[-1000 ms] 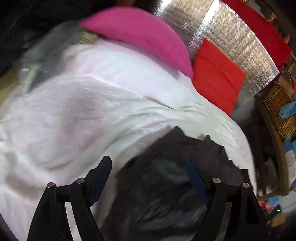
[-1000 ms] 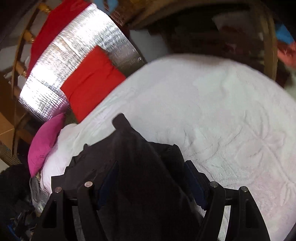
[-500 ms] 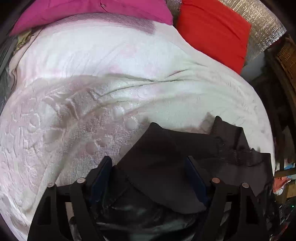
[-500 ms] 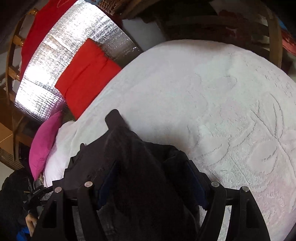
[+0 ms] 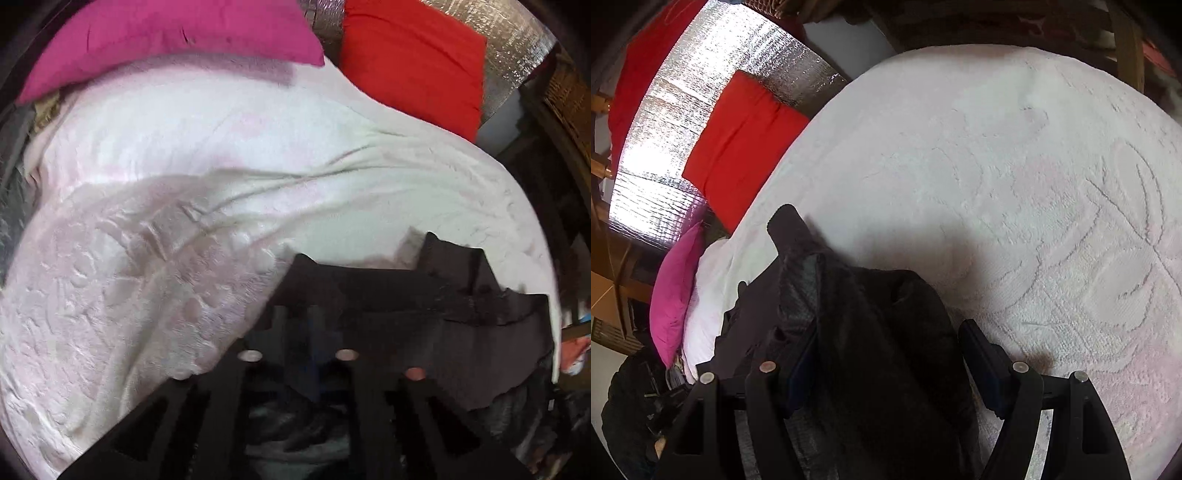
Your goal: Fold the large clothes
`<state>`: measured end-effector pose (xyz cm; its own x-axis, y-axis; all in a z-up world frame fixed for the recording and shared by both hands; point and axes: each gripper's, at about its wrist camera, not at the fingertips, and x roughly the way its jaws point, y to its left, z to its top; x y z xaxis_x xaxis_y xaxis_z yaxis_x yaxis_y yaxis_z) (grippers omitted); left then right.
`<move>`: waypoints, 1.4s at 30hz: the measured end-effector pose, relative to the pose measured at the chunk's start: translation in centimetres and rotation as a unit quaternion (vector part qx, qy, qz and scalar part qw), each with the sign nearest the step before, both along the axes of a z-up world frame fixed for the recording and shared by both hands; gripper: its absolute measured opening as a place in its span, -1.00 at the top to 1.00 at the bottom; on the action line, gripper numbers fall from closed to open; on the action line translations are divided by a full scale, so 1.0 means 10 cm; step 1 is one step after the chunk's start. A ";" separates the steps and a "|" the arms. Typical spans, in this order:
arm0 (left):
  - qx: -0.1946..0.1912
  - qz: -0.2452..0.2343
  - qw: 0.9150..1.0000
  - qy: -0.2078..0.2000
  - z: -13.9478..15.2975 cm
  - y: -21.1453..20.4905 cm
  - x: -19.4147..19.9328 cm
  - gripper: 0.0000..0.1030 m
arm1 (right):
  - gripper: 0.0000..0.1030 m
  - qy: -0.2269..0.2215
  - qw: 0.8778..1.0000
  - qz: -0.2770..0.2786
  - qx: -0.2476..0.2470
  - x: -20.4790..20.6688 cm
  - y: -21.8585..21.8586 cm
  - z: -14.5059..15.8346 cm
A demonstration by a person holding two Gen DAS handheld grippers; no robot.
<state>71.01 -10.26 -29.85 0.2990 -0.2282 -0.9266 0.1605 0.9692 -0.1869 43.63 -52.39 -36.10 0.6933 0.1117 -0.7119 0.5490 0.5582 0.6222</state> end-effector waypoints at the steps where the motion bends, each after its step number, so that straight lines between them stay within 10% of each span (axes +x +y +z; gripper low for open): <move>1: -0.004 -0.003 1.000 0.009 -0.03 -0.01 0.01 -0.30 | -0.49 0.000 1.000 0.001 0.002 0.00 -0.01 0.00; 2: 0.008 -0.003 1.000 0.012 -0.07 -0.04 0.02 -0.68 | -0.49 0.001 1.000 0.001 0.004 -0.01 -0.01 -0.01; 9: -0.029 -0.002 0.999 0.015 -0.19 -0.04 0.06 -0.63 | -0.49 0.005 1.000 0.004 -0.001 0.00 0.00 0.00; 11: -0.025 -0.012 1.000 0.001 -0.20 -0.07 0.04 0.26 | -0.49 0.006 1.000 0.006 -0.006 0.01 0.02 0.01; 14: 0.004 -0.024 1.000 -0.015 -0.18 -0.12 0.01 0.82 | -0.49 0.008 1.000 0.007 -0.009 0.02 0.04 0.02; 23: -0.012 0.019 0.996 -0.090 0.24 0.16 -0.04 0.93 | -0.49 0.008 1.000 0.001 -0.013 0.04 0.08 0.03; 33: 0.060 0.052 0.993 -0.093 -0.04 0.15 -0.01 0.93 | -0.49 0.011 1.000 0.002 -0.018 0.07 0.09 0.01; 37: 0.029 0.082 0.992 -0.092 0.01 0.25 -0.08 0.86 | -0.49 0.003 1.000 0.002 -0.001 0.05 0.05 0.03; 42: 0.005 0.093 0.987 -0.128 0.29 0.47 -0.52 -0.16 | -0.49 -0.036 0.999 -0.003 0.014 -0.08 -0.09 0.16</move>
